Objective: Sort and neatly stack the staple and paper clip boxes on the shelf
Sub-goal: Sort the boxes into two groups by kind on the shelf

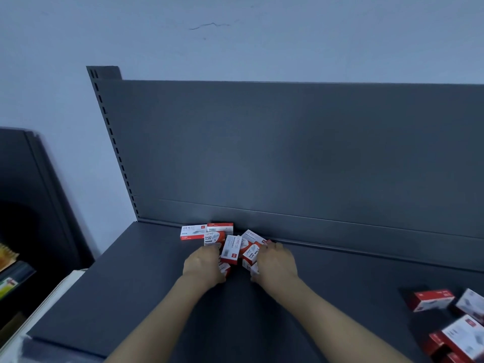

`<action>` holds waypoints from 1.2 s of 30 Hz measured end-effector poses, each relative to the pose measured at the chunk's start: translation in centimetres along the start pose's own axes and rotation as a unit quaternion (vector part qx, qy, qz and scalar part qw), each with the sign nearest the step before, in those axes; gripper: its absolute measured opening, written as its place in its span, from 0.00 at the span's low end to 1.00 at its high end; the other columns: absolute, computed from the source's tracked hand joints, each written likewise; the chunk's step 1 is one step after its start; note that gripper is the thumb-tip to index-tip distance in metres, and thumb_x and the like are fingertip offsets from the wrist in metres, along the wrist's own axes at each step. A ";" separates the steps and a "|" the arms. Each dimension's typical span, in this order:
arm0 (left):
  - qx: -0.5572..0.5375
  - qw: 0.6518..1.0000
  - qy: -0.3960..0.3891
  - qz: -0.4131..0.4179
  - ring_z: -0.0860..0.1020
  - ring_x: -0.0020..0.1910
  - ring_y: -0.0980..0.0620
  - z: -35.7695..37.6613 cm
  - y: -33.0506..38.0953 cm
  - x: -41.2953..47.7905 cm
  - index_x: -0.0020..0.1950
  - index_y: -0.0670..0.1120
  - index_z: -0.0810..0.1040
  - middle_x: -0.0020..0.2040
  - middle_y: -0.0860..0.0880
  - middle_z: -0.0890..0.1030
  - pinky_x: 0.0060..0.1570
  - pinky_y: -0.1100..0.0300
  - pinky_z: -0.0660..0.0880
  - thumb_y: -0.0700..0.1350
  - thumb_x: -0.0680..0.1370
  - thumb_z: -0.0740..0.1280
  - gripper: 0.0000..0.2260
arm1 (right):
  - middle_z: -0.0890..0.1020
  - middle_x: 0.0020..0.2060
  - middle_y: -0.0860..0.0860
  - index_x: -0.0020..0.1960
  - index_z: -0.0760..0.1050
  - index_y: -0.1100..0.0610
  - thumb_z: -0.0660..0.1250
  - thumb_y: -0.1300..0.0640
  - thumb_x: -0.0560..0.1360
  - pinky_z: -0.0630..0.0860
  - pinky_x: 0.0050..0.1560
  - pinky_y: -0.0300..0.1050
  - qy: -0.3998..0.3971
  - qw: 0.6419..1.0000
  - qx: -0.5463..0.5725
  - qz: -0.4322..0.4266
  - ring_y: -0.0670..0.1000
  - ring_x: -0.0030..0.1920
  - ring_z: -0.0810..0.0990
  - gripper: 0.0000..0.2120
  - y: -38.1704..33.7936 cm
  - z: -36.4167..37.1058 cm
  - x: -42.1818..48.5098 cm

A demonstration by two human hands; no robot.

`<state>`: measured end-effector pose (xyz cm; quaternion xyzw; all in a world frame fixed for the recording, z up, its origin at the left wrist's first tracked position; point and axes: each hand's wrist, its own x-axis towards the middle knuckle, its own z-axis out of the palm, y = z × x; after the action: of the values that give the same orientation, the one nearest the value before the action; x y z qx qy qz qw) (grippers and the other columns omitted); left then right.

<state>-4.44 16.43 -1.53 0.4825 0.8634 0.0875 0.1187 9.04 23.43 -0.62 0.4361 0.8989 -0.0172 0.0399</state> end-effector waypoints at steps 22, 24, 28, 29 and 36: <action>0.003 0.975 0.151 0.161 0.77 0.45 0.45 -6.6 21.2 -4.0 0.47 0.44 0.76 0.44 0.47 0.80 0.38 0.58 0.71 0.53 0.68 0.73 0.16 | 0.74 0.45 0.55 0.45 0.71 0.59 0.66 0.54 0.72 0.66 0.42 0.43 0.127 0.968 0.188 0.105 0.58 0.52 0.77 0.09 16.9 -9.7 -10.0; -0.036 0.969 0.141 0.199 0.77 0.45 0.46 -5.2 25.7 -4.7 0.48 0.44 0.78 0.44 0.47 0.80 0.39 0.57 0.72 0.53 0.68 0.74 0.16 | 0.77 0.52 0.57 0.51 0.74 0.61 0.68 0.52 0.71 0.67 0.44 0.44 0.138 0.966 0.178 0.126 0.59 0.55 0.76 0.14 21.7 -9.8 -11.9; -0.088 0.956 0.115 0.255 0.76 0.42 0.49 -2.1 35.1 -6.8 0.47 0.45 0.78 0.43 0.49 0.81 0.39 0.58 0.71 0.52 0.68 0.75 0.14 | 0.77 0.56 0.58 0.55 0.73 0.62 0.69 0.51 0.71 0.70 0.48 0.45 0.156 0.961 0.160 0.162 0.59 0.57 0.76 0.18 31.4 -9.5 -16.2; -0.096 0.953 0.109 0.264 0.76 0.42 0.49 -1.3 37.4 -7.4 0.47 0.46 0.78 0.43 0.49 0.81 0.39 0.58 0.71 0.51 0.68 0.75 0.14 | 0.77 0.56 0.58 0.55 0.73 0.62 0.68 0.51 0.72 0.71 0.49 0.45 0.156 0.960 0.157 0.172 0.59 0.58 0.76 0.18 33.7 -9.3 -17.2; -0.077 0.952 0.072 0.288 0.78 0.46 0.47 4.7 49.6 -9.7 0.49 0.44 0.77 0.47 0.47 0.81 0.40 0.58 0.70 0.52 0.69 0.74 0.16 | 0.77 0.56 0.58 0.56 0.72 0.62 0.69 0.50 0.72 0.71 0.50 0.45 0.140 0.955 0.147 0.216 0.58 0.57 0.75 0.20 46.5 -7.6 -22.1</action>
<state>42.09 34.07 8.36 0.6927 0.6844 0.2184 0.0627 58.80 35.41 9.03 0.6192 0.7671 -0.0786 -0.1484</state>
